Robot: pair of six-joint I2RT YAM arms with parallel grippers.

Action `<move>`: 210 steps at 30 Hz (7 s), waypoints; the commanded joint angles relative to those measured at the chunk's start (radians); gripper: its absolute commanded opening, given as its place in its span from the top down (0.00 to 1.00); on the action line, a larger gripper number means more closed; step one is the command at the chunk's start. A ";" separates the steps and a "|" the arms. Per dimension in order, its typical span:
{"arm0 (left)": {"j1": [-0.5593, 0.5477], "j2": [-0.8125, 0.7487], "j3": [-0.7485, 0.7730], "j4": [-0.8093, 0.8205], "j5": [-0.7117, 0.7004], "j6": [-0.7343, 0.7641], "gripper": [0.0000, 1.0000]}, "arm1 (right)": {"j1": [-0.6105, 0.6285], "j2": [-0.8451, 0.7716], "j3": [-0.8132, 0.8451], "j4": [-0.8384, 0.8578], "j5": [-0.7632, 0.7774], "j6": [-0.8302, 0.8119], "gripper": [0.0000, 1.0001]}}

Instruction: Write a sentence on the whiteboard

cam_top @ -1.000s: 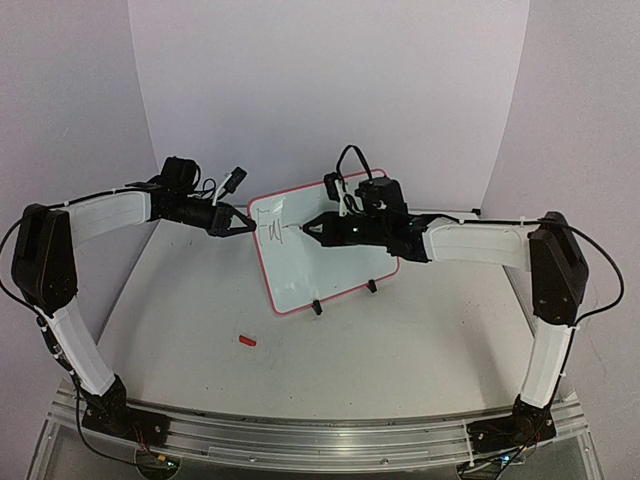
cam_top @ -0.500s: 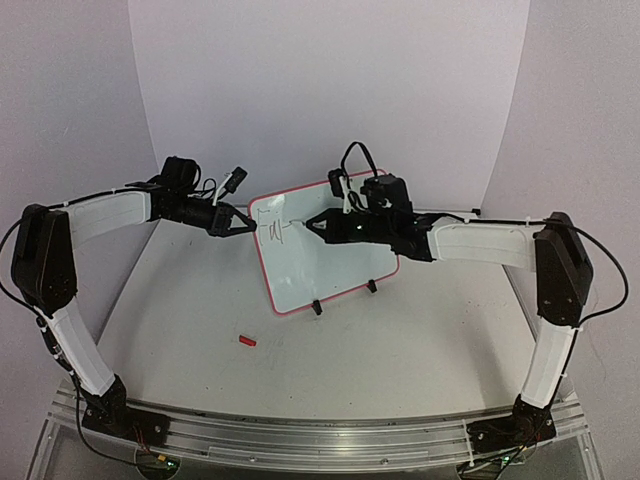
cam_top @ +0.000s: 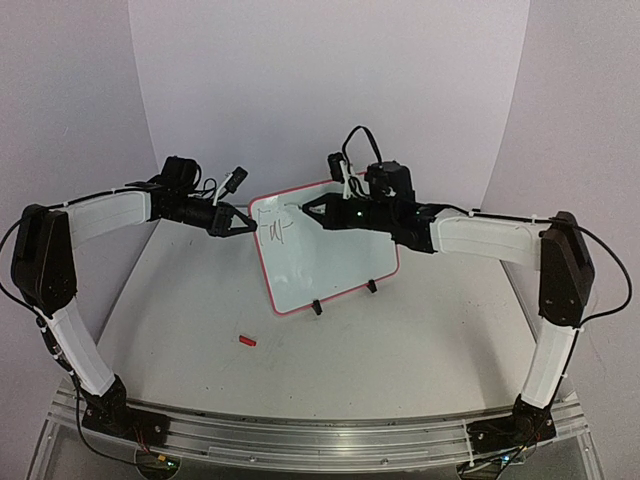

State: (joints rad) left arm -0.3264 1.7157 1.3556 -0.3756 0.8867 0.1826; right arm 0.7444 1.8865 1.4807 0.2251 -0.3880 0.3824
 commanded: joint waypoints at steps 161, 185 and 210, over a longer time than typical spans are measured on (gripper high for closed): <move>-0.039 -0.028 0.023 -0.068 -0.014 0.039 1.00 | -0.005 -0.153 -0.213 0.021 0.114 -0.005 1.00; -0.045 -0.015 0.024 -0.072 -0.022 0.039 1.00 | -0.147 -0.126 -0.128 -0.054 -0.164 -0.041 1.00; -0.046 -0.007 0.027 -0.077 -0.027 0.044 1.00 | -0.147 -0.058 -0.129 -0.073 -0.014 -0.011 1.00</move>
State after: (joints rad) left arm -0.3435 1.7084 1.3613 -0.3931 0.8608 0.1853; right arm 0.5945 1.8328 1.3655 0.1550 -0.4357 0.3675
